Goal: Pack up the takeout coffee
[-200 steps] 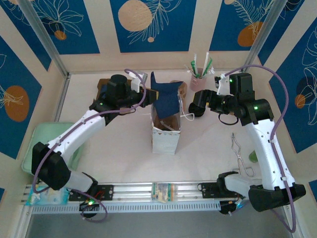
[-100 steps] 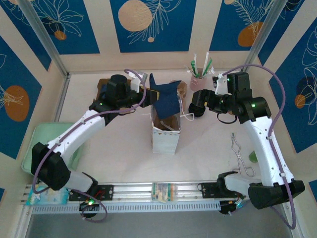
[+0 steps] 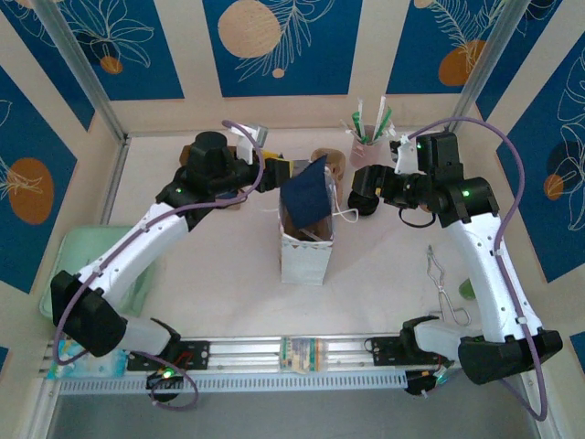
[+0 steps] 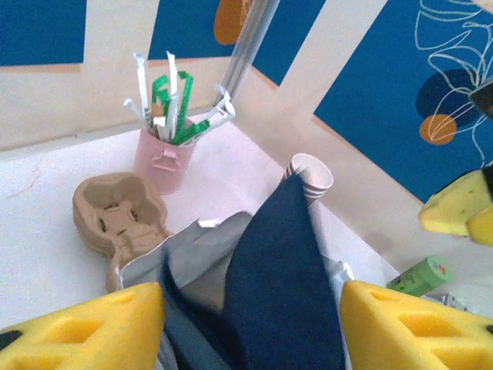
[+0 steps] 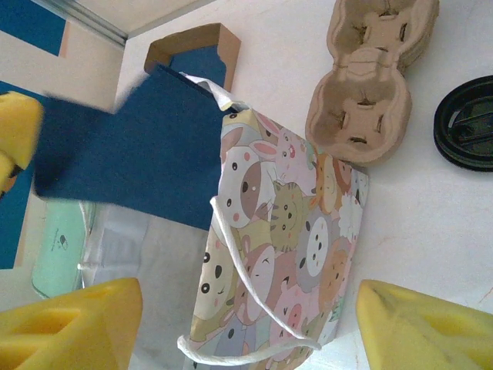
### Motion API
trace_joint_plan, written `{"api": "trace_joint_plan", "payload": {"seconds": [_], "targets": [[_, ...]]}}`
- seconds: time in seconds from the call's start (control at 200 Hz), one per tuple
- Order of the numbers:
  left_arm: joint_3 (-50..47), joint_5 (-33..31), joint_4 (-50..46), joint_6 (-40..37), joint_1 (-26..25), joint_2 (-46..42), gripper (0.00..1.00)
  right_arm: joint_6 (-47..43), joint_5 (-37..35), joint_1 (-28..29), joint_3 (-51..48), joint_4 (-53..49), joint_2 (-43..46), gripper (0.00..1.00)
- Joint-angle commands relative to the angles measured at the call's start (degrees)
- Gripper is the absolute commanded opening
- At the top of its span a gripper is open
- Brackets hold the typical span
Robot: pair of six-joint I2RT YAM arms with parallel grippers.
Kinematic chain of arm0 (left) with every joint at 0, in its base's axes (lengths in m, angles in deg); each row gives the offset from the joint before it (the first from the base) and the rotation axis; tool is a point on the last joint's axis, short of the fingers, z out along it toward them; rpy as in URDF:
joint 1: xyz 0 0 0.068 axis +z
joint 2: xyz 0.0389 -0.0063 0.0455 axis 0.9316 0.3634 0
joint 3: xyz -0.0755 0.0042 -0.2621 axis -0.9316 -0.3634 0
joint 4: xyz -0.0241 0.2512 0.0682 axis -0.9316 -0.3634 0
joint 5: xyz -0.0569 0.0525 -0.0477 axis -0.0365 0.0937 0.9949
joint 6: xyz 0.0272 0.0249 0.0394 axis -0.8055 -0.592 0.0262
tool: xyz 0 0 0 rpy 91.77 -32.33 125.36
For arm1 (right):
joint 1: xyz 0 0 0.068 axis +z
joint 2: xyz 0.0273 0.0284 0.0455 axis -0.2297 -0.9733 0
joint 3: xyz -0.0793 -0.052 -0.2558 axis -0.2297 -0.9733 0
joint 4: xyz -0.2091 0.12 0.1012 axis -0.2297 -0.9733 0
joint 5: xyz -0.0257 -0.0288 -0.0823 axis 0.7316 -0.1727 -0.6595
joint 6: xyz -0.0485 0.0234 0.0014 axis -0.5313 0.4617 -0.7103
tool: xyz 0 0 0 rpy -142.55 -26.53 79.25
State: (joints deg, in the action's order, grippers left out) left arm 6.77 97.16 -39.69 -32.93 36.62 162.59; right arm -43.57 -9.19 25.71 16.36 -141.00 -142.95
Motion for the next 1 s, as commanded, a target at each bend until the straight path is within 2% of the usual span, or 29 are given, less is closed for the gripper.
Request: {"api": "trace_joint_plan", "payload": {"seconds": [0.0,0.43,0.996], "targets": [[2.5,1.2,-0.6,-0.3,-0.4,-0.9,0.62,0.5,0.5,0.7,1.9,-0.2,-0.3,0.74],[2.4,1.1,-1.5,-0.5,-0.6,-1.5,0.62,0.2,0.4,0.8,1.8,-0.6,-0.1,0.74],[4.3,-7.4,-12.1,-0.1,0.0,-2.6,0.73,-1.5,-1.8,4.5,1.9,-3.2,-2.2,0.83]]}}
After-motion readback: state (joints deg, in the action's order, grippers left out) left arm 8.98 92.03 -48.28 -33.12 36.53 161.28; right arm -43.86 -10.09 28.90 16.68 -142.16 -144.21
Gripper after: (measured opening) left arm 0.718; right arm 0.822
